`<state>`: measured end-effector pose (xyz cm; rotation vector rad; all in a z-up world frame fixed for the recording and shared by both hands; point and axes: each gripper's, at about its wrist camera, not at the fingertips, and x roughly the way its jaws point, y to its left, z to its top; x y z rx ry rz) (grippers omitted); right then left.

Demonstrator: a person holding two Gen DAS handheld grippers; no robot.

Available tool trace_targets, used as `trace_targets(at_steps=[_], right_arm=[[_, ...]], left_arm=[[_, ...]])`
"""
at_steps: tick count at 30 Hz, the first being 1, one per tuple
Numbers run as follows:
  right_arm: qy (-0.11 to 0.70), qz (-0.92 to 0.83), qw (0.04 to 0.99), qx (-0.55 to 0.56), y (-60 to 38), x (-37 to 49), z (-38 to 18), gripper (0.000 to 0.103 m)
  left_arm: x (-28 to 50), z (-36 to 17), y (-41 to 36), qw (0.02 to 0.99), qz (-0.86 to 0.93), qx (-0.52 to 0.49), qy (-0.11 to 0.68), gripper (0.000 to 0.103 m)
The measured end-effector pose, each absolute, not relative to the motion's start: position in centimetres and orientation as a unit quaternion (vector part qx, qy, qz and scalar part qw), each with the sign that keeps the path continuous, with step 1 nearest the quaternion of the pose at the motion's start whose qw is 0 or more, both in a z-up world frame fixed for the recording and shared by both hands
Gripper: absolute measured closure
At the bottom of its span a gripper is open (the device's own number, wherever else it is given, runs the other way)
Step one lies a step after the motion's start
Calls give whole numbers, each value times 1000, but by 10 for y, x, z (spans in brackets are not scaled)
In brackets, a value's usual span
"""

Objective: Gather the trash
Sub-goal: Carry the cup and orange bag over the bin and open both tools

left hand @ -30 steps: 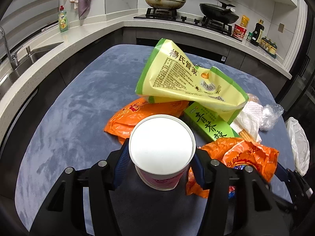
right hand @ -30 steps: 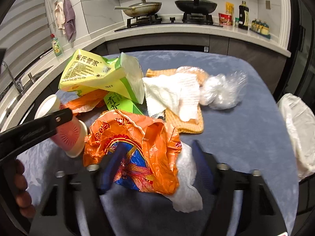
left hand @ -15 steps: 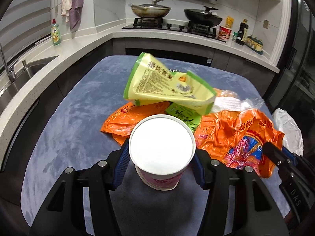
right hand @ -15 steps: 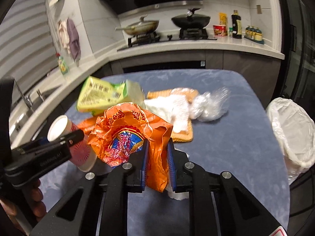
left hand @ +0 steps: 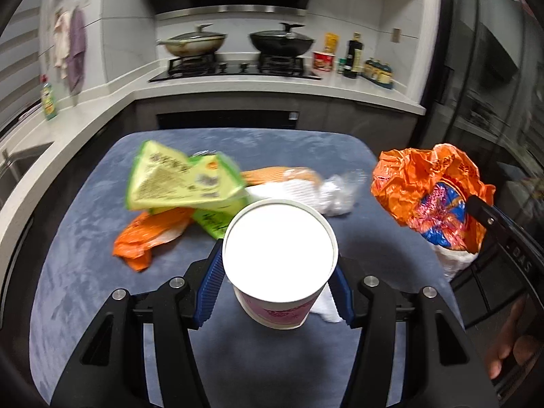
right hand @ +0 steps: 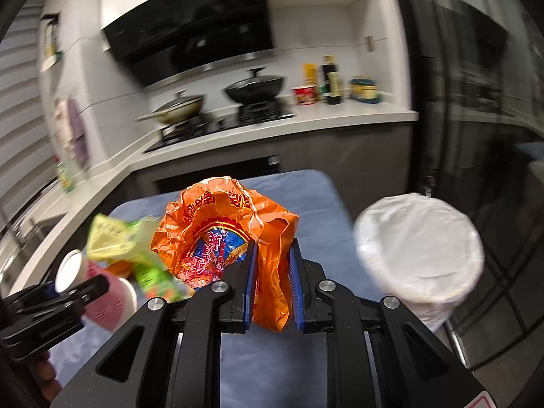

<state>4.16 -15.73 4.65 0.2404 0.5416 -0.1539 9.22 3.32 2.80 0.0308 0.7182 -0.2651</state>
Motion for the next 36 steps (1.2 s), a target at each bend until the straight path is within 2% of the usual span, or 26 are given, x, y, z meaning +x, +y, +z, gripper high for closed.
trace_targets(at_steps=[10,19,30,32,34,36], right_arm=[[251,-208,935,138,-269,23,37,85],[267,-289,906,155,-349,28,10,85],[294,-326,883,165,-398,43,-21,81],[294,-327,882,169,-402,45,-24,79],[297,-328,880,172,-405,47,-27,71],[300,-327,879,173,-406,49,-30,64]], left_arm=[[100,41,-96,905,-266,60,327,50],[120,27,-213,873,-366,105,304,50],[147,-7,-268,846,-402,110,334,49],[151,-12,-275,842,-405,110,338,49],[156,-18,-278,838,-407,107,347,47],[160,-22,-280,837,-405,102,355,39]])
